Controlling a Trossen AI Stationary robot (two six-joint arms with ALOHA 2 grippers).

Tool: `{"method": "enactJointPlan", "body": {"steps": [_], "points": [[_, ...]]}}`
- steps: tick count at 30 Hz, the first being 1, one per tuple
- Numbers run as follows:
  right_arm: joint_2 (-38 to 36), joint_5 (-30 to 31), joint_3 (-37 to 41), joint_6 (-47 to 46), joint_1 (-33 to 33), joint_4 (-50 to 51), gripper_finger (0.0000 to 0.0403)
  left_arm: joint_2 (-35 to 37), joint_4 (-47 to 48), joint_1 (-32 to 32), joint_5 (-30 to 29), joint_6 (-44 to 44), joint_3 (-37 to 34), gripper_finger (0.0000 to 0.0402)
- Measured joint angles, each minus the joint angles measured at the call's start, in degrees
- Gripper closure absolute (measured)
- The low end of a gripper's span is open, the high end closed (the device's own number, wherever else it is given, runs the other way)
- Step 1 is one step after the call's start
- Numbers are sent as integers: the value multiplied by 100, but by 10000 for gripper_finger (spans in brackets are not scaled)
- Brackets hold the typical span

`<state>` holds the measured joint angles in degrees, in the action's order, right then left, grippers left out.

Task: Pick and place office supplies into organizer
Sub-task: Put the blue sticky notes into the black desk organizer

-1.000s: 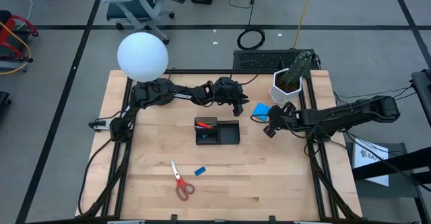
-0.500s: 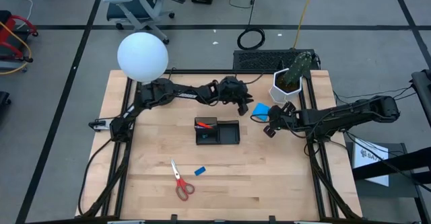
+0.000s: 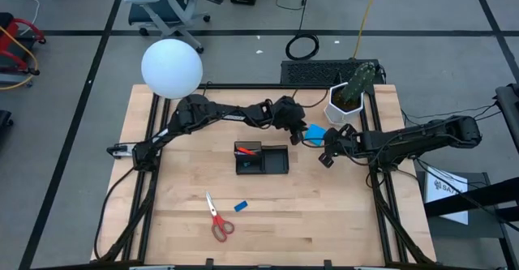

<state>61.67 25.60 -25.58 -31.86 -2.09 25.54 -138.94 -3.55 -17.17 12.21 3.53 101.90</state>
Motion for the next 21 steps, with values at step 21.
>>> {"method": "enactJointPlan", "body": {"steps": [21], "points": [[79,-568,948,1250,-903,-1813,346,-60,-190,53,-24,135,-1,298]]}}
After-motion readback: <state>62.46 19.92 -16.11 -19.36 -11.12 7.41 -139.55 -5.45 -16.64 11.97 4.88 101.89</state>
